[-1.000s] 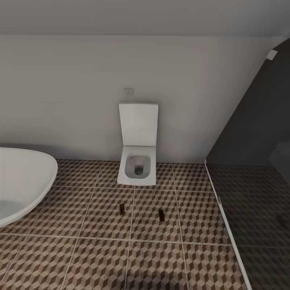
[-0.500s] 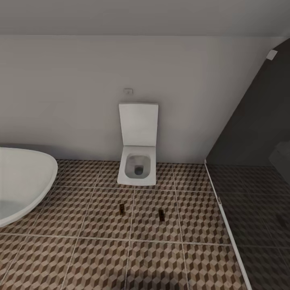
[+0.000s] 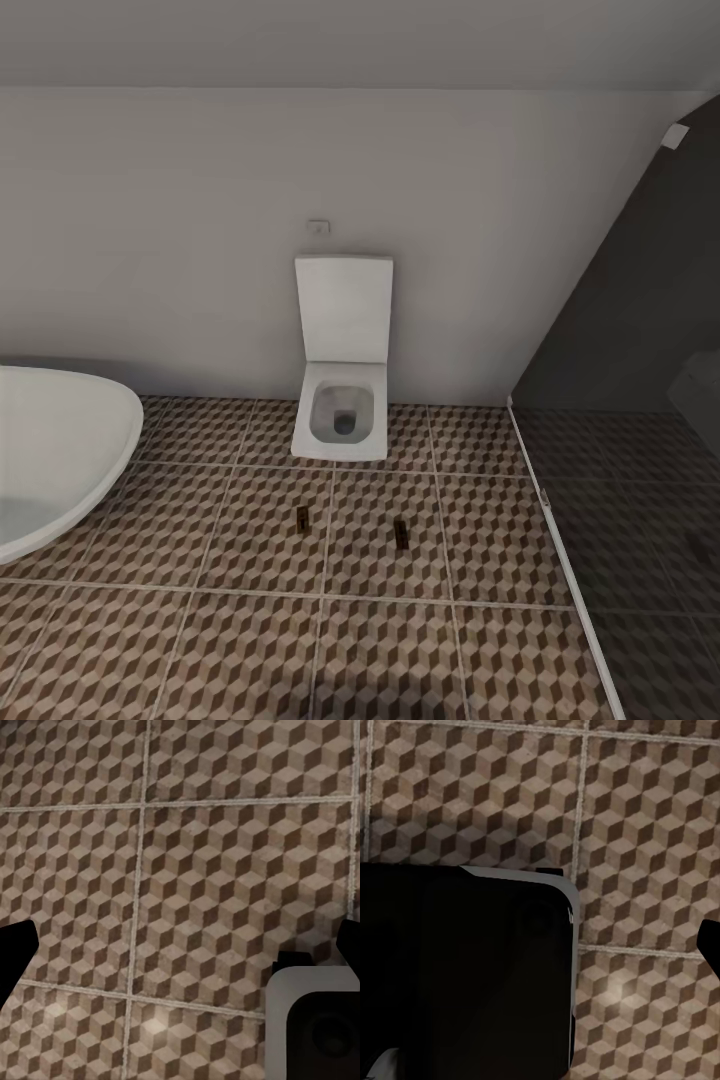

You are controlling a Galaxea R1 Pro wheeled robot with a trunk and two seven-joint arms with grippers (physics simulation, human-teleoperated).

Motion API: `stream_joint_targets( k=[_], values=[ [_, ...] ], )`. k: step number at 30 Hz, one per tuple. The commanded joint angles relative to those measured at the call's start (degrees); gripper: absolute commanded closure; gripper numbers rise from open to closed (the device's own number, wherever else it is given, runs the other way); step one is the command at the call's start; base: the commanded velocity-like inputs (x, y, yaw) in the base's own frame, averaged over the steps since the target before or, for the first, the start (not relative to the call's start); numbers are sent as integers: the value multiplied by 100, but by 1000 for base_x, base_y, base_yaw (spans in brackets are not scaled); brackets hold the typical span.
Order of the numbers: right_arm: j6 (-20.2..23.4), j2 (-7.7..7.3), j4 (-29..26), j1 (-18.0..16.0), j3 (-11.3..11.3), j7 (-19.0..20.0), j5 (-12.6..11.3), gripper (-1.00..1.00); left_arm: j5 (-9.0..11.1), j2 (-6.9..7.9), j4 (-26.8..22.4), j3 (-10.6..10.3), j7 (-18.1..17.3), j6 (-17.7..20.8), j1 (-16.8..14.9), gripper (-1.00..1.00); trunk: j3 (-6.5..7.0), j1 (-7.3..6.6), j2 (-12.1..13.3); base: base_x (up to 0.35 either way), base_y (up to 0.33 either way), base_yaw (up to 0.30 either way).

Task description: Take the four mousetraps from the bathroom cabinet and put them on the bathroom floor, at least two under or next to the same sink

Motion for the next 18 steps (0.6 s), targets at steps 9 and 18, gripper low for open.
stream_joint_targets(
  k=[9,18],
  values=[
    [-19,-2,6,-3,16,22,-22,-100,15,-3,18,-49,25,-25,-7,-100,-8,3,-9,0,0,0],
    [-19,-2,6,-3,16,22,-22,-100,15,-3,18,-49,25,-25,-7,-100,-8,3,-9,0,0,0]
  ],
)
